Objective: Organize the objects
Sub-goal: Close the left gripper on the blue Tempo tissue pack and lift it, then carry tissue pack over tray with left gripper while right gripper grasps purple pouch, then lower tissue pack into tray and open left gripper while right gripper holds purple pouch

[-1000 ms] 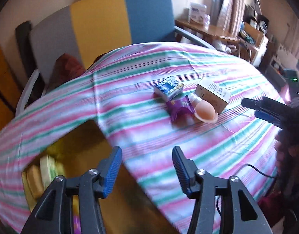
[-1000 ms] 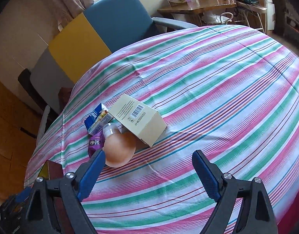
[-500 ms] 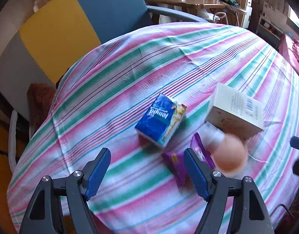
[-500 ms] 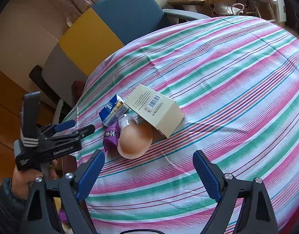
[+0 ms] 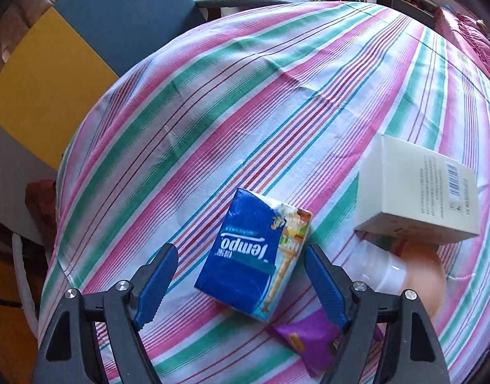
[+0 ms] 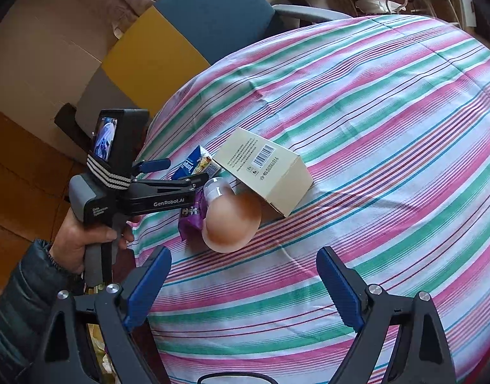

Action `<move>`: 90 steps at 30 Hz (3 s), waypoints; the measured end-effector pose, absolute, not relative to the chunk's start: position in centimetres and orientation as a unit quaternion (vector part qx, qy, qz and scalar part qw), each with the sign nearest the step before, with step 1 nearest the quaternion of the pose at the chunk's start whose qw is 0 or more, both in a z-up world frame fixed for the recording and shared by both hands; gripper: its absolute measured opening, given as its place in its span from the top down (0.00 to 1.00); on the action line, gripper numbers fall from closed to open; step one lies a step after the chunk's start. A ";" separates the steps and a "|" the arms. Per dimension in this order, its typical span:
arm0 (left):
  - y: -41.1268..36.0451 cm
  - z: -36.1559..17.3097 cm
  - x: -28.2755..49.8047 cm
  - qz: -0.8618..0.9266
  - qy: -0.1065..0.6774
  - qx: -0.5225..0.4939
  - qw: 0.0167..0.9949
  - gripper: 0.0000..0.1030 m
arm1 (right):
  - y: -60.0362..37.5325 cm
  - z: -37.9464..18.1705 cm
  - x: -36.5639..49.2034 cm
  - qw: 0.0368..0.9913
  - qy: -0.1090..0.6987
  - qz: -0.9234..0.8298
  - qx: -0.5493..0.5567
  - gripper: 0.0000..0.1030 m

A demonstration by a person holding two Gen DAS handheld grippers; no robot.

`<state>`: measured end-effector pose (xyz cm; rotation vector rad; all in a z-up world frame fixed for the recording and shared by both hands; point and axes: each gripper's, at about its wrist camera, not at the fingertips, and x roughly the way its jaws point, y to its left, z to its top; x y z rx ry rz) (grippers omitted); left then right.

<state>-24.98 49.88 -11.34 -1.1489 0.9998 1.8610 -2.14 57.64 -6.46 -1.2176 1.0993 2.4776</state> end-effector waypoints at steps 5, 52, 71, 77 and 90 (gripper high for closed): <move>48.9 -11.5 -25.7 0.724 0.335 -0.475 0.372 0.45 | 57.7 -6.6 -2.3 0.090 0.366 0.829 -0.413 0.10; 5.7 -2.2 -9.1 0.835 -0.033 -0.495 0.240 0.46 | 43.2 -8.1 -18.7 -0.094 -0.275 0.762 -0.578 0.32; 4.4 -3.4 -9.1 0.828 -0.054 -0.504 0.239 0.46 | 43.7 -9.8 -18.8 -0.105 -0.235 0.760 -0.597 0.65; 4.7 -2.8 -8.3 0.833 -0.057 -0.494 0.242 0.46 | 42.7 -8.1 -14.2 -0.106 -0.168 0.806 -0.557 0.65; 8.4 -1.3 -11.8 0.837 -0.081 -0.492 0.225 0.46 | 40.6 -10.1 -8.5 -0.103 -0.096 0.853 -0.502 0.65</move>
